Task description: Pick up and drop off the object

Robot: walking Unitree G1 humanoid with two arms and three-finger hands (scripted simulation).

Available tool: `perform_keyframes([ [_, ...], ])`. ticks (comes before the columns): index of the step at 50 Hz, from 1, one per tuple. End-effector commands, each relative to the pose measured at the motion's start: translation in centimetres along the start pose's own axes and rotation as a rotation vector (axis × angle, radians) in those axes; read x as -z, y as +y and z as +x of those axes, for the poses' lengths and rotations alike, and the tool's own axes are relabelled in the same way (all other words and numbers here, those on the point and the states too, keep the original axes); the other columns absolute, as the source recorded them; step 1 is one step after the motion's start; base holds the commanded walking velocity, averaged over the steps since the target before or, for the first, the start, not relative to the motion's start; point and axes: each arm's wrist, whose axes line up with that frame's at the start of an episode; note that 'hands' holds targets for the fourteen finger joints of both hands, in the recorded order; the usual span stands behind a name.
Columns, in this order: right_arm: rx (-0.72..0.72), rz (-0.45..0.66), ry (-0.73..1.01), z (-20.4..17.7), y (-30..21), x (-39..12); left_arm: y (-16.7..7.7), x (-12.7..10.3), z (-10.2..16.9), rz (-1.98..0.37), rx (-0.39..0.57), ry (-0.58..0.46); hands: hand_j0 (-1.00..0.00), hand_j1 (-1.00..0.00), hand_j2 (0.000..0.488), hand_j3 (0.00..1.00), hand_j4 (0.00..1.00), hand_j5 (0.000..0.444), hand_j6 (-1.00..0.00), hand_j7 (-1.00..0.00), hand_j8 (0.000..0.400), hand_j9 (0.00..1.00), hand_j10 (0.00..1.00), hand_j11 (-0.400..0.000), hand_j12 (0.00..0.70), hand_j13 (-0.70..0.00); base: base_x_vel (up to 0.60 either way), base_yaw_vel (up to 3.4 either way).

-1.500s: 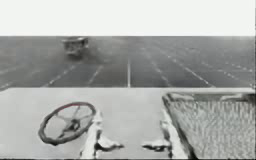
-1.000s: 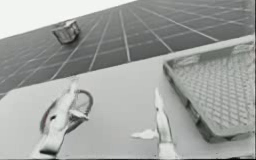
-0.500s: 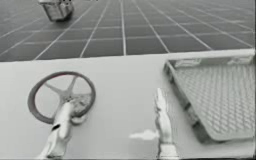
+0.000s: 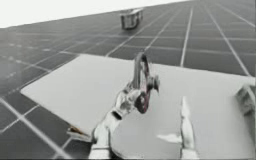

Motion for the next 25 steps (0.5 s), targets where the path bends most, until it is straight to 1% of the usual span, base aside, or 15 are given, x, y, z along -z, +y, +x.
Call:
perform_keyframes([
  [1,0.062,-0.231,-0.132,-0.6,4.4,1.0,-2.7,-0.8,0.5,-0.156,0.032,0.002,-1.00,-1.00,0.000,0.00,0.00,0.000,-1.00,-1.00,0.400,0.00,0.00,0.000,0.700,0.000,0.00,0.00],
  [2,-0.023,-0.245,-0.153,0.8,6.5,2.6,-2.9,0.5,-0.1,-0.170,0.045,0.023,-1.00,-1.00,0.000,0.00,0.00,0.000,-1.00,-1.00,0.400,0.00,0.00,0.000,0.700,0.000,0.00,0.00],
  [3,-0.051,-0.228,-0.145,1.1,6.9,2.4,-4.0,0.0,0.1,-0.170,0.048,0.018,-1.00,-1.00,0.000,0.00,0.00,0.000,-1.00,-1.00,0.400,0.00,0.00,0.000,0.700,0.000,0.00,0.00],
  [4,-0.058,-0.226,-0.137,0.8,7.9,3.1,-3.5,0.1,0.3,-0.179,0.049,0.030,-1.00,-1.00,0.000,0.00,0.00,0.000,-1.00,-1.00,0.400,0.00,0.00,0.000,0.700,0.000,0.00,0.00],
  [5,-0.074,-0.219,-0.124,1.4,8.6,3.0,-4.0,0.7,-0.8,-0.182,0.062,0.034,-1.00,-1.00,0.000,0.00,0.00,0.000,-1.00,-1.00,0.400,0.00,0.00,0.000,0.700,0.000,0.00,0.00],
  [7,-0.039,-0.199,-0.104,1.3,9.5,1.6,-4.0,0.9,-1.9,-0.197,0.077,0.046,-1.00,-1.00,0.000,0.00,0.00,0.000,-1.00,-1.00,0.400,0.00,0.00,0.000,0.700,0.000,0.00,0.00],
  [8,-0.041,-0.198,-0.099,1.4,9.5,2.3,-4.1,1.3,-0.8,-0.198,0.067,0.055,-1.00,-1.00,0.000,0.00,0.00,0.000,-1.00,-1.00,0.400,0.00,0.00,0.000,0.700,0.000,0.00,0.00],
  [10,-0.029,-0.195,-0.110,2.0,10.1,0.8,-4.7,1.5,-1.1,-0.186,0.067,0.065,-1.00,-1.00,0.000,0.00,0.00,0.000,-1.00,-1.00,0.400,0.00,0.00,0.000,0.700,0.000,0.00,0.00],
  [11,-0.027,-0.185,-0.105,2.6,10.8,0.2,-4.2,1.6,-1.3,-0.194,0.074,0.074,-1.00,-1.00,0.000,0.00,0.14,0.072,-1.00,-1.00,0.400,0.00,0.14,-0.058,0.700,-0.101,0.00,0.00],
  [12,-0.046,-0.182,-0.106,2.3,10.7,-1.0,-4.2,1.7,-1.9,-0.185,0.082,0.064,-1.00,-1.00,0.000,0.98,1.00,0.011,-1.00,-1.00,0.400,0.98,1.00,-0.400,0.700,-0.700,0.00,0.00],
  [13,0.010,-0.192,-0.096,2.4,10.6,-2.1,-3.4,1.3,-1.8,-0.183,0.081,0.064,-1.00,-1.00,0.000,1.00,1.00,0.000,-1.00,-1.00,0.400,1.00,1.00,-0.400,0.700,-0.700,0.00,0.00],
  [16,0.109,-0.239,-0.093,2.2,10.7,-3.9,-3.9,1.4,-1.5,-0.183,0.079,0.084,-1.00,-1.00,0.000,1.00,1.00,0.000,-1.00,-1.00,0.400,1.00,1.00,-0.400,0.700,-0.700,0.00,0.00],
  [18,0.179,-0.212,-0.078,2.4,10.5,-3.3,-3.2,2.1,-1.0,-0.179,0.070,0.084,-1.00,-1.00,0.000,1.00,1.00,0.000,-1.00,-1.00,0.400,1.00,1.00,-0.400,0.700,-0.700,0.00,0.00],
  [22,0.328,0.121,0.260,2.4,8.8,-2.9,-2.8,0.6,-0.7,-0.168,0.040,0.093,-1.00,-1.00,0.000,1.00,1.00,0.000,-1.00,-1.00,0.400,1.00,1.00,-0.400,0.700,-0.700,0.00,0.00],
  [25,0.370,0.155,0.328,2.7,7.7,-2.4,-1.7,1.2,0.1,-0.147,0.019,0.104,-1.00,-1.00,0.000,1.00,1.00,0.000,-1.00,-1.00,0.400,1.00,1.00,-0.400,0.700,-0.700,0.00,0.00],
])
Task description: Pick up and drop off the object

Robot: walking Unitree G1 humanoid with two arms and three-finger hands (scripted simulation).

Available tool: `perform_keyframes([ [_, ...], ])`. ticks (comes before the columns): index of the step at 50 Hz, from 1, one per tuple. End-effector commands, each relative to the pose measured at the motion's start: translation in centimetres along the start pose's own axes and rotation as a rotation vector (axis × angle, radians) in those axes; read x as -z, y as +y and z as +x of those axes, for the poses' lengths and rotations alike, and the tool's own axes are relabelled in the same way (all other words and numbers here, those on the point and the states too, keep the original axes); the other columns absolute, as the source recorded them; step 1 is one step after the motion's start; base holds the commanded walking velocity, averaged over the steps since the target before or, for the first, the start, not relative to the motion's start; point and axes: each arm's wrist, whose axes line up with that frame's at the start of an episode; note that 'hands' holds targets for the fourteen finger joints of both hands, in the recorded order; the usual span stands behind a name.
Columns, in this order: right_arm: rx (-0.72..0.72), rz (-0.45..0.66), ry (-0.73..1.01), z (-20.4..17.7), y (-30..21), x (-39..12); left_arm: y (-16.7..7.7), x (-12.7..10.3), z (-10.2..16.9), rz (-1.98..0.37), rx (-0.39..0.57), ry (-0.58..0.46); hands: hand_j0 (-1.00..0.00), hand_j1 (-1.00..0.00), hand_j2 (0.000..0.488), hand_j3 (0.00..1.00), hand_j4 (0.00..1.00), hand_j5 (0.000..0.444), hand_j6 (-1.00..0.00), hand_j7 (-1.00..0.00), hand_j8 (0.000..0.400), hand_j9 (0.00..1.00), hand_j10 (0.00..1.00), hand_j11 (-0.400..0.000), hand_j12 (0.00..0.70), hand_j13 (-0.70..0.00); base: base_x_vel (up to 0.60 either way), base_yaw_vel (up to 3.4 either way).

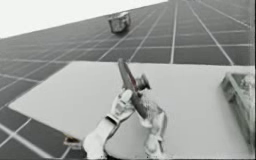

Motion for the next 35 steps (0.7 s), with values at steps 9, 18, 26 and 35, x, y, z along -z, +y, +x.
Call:
perform_keyframes([
  [9,-0.078,0.093,0.214,6.4,-7.3,-0.9,2.1,-0.4,1.2,0.156,-0.104,0.048,0.00,0.00,0.000,1.00,1.00,0.000,0.00,0.00,0.000,1.00,1.00,-0.400,0.000,-0.700,0.00,0.00],
  [18,-0.047,0.145,0.507,13.6,-8.9,-5.2,1.7,0.0,1.0,0.188,-0.099,0.067,0.00,0.00,0.000,1.00,1.00,0.000,0.00,0.00,0.000,1.00,1.00,-0.400,0.000,-0.700,0.00,0.00],
  [26,0.144,0.210,0.883,24.3,-12.8,-1.9,1.3,0.1,0.8,0.247,-0.119,0.111,0.00,0.00,0.000,1.00,1.00,0.000,0.00,0.00,0.000,1.00,1.00,-0.400,0.000,-0.700,0.00,0.00],
  [35,0.946,0.835,0.405,9.4,-25.1,6.3,1.2,1.4,0.6,0.275,-0.127,0.155,0.00,0.00,0.000,1.00,1.00,0.000,0.00,0.00,0.000,1.00,1.00,-0.400,0.000,-0.700,0.09,1.54],
])
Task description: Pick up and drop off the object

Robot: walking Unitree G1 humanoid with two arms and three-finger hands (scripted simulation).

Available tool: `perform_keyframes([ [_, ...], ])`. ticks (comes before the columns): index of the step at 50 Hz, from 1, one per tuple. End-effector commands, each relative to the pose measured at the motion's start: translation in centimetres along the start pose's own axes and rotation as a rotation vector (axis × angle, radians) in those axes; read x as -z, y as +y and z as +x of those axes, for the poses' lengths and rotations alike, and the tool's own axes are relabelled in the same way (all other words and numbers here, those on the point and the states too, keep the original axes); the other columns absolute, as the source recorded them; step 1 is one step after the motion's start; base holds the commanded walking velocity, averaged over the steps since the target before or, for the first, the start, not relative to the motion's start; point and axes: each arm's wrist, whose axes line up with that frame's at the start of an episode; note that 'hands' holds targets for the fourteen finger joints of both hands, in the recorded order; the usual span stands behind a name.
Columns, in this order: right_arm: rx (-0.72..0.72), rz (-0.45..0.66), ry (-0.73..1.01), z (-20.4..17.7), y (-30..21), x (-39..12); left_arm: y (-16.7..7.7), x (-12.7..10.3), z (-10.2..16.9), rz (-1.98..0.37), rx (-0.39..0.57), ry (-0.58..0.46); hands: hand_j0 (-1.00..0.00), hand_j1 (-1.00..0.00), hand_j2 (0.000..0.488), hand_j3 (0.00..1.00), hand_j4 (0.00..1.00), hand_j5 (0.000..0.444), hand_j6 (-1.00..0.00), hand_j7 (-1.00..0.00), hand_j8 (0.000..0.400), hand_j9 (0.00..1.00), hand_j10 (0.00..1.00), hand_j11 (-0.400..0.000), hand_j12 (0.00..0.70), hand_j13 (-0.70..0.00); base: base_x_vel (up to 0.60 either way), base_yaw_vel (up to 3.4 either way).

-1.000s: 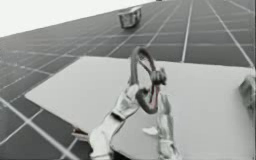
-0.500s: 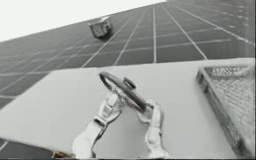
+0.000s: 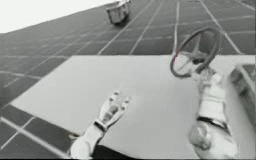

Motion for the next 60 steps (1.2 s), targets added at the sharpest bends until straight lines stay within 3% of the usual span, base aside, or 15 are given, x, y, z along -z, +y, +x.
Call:
perform_keyframes([
  [1,0.072,0.407,-0.195,-2.58,-6.52,7.94,1.45,-0.78,-2.56,-0.019,-0.035,-0.045,0.00,0.00,0.000,1.00,1.00,0.000,0.00,0.00,0.000,1.00,1.00,-0.400,0.000,-0.700,0.17,2.45],
  [28,0.072,0.407,-0.195,-2.58,-6.52,7.94,1.45,-0.78,-2.56,-0.019,-0.035,-0.045,0.00,0.00,0.000,1.00,1.00,0.000,0.00,0.00,0.000,1.00,1.00,-0.400,0.000,-0.700,0.22,1.82],
  [60,0.072,0.407,-0.195,-2.58,-6.52,7.94,1.45,-0.78,-2.56,-0.019,-0.035,-0.045,0.00,0.00,0.000,1.00,1.00,0.000,0.00,0.00,0.000,1.00,1.00,-0.400,0.000,-0.700,0.41,0.52],
])
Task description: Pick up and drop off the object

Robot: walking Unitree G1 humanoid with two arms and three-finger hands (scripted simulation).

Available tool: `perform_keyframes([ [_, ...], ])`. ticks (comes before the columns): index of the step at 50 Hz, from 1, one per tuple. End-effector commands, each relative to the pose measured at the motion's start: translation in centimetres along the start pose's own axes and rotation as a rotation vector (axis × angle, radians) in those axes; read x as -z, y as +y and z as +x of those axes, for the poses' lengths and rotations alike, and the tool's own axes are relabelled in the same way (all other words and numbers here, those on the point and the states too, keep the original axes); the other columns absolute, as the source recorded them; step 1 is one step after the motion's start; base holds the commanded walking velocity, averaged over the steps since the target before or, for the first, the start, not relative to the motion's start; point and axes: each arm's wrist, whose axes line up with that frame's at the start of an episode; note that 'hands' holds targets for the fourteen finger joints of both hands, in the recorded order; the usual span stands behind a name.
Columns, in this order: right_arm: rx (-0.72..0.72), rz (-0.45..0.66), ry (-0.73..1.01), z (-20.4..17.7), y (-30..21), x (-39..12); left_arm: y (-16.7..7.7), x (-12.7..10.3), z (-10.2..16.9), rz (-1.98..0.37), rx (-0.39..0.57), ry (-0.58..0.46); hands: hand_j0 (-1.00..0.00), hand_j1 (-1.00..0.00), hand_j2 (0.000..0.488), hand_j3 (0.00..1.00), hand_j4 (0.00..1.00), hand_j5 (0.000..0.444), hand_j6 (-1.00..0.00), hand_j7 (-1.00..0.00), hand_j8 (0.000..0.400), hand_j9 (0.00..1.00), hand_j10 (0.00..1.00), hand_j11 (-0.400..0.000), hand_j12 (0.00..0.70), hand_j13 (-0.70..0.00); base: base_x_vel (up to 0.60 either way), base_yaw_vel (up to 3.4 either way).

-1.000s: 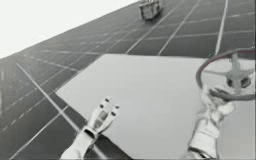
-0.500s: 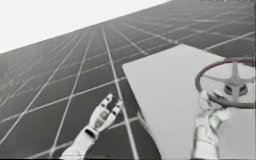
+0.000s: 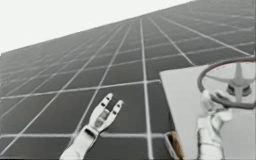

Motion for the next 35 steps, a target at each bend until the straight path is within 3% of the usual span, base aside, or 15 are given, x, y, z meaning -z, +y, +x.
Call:
perform_keyframes([
  [1,-0.058,0.006,-0.044,-0.50,1.67,-0.92,0.50,-0.17,-0.30,-0.021,0.002,-0.012,0.00,0.00,0.000,1.00,1.00,0.000,0.00,0.00,0.000,1.00,1.00,-0.400,0.000,-0.700,0.53,0.13],
  [35,-0.058,0.006,-0.044,-0.50,1.67,-0.92,0.50,-0.17,-0.30,-0.021,0.002,-0.012,0.00,0.00,0.000,1.00,1.00,0.000,0.00,0.00,0.000,1.00,1.00,-0.400,0.000,-0.700,0.57,-0.02],
])
